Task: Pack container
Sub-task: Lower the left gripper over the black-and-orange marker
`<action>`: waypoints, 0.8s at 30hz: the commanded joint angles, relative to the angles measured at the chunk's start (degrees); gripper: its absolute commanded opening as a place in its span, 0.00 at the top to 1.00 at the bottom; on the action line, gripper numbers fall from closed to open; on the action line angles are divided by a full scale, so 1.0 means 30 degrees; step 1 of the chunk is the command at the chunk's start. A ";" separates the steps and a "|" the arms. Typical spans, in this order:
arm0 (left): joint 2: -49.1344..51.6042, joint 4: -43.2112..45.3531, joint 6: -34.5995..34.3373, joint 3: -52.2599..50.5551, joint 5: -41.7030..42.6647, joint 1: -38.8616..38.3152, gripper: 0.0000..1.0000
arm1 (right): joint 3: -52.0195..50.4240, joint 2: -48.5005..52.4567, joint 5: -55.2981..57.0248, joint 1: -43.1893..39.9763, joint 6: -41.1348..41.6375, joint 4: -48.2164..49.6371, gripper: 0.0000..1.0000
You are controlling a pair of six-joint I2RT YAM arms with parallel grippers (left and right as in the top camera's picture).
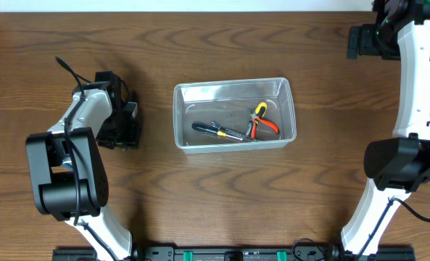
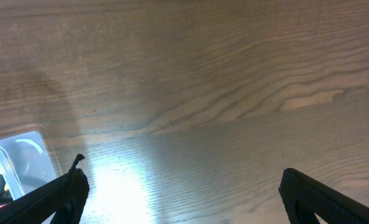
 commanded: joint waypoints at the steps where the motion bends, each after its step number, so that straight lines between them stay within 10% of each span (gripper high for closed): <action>1: 0.0226 0.0131 0.0015 -0.0197 -0.0073 0.0102 0.42 | 0.0248 -0.0233 0.0124 0.0007 0.0255 -0.0007 0.01; 24: 0.0219 0.0576 0.0015 -0.0189 -0.0073 0.0102 0.63 | 0.0248 -0.0233 0.0124 0.0007 0.0255 0.0000 0.01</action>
